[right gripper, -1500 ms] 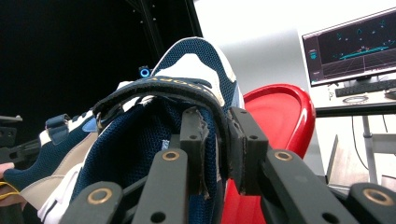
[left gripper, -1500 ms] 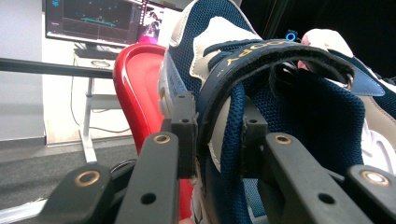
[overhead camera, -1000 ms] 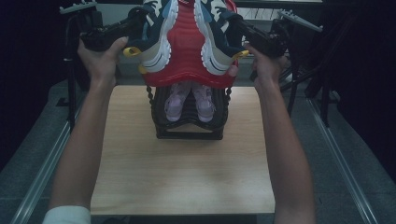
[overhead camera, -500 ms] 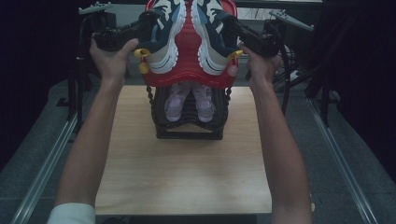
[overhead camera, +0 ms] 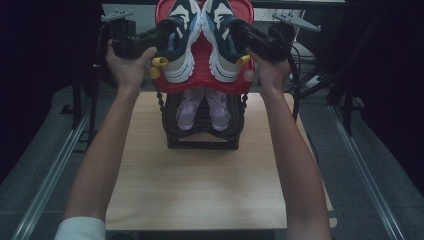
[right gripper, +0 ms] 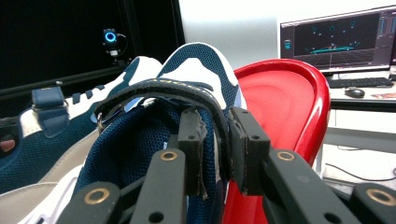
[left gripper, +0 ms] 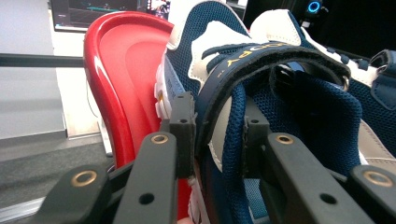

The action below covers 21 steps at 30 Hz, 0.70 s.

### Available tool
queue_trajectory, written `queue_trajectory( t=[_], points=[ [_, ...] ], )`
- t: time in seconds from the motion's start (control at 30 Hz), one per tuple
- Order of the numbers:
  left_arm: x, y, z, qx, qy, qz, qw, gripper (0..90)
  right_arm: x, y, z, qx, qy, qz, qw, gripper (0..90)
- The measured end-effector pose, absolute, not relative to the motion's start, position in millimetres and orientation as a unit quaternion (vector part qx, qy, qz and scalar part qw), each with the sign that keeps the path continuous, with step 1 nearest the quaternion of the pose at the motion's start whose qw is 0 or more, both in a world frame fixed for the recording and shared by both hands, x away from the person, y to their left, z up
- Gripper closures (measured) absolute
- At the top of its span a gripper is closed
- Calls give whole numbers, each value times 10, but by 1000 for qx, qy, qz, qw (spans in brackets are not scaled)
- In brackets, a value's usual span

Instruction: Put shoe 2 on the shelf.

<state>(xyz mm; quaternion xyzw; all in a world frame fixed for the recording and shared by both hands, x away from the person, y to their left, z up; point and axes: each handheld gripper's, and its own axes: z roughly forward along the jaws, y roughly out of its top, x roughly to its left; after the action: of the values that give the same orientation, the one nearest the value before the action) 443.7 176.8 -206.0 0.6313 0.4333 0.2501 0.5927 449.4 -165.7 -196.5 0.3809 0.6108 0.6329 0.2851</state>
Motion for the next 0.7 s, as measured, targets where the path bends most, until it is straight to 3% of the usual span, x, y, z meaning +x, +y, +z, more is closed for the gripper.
queue_trajectory(
  t=[0.43,0.7],
  points=[
    [4499,1749,-2095,624,425,236,612,626,4549,-1528,-1989,368,616,636,284,698],
    [4506,1694,-2089,624,420,267,603,657,4566,-1531,-1998,369,614,641,276,695]
  ],
)
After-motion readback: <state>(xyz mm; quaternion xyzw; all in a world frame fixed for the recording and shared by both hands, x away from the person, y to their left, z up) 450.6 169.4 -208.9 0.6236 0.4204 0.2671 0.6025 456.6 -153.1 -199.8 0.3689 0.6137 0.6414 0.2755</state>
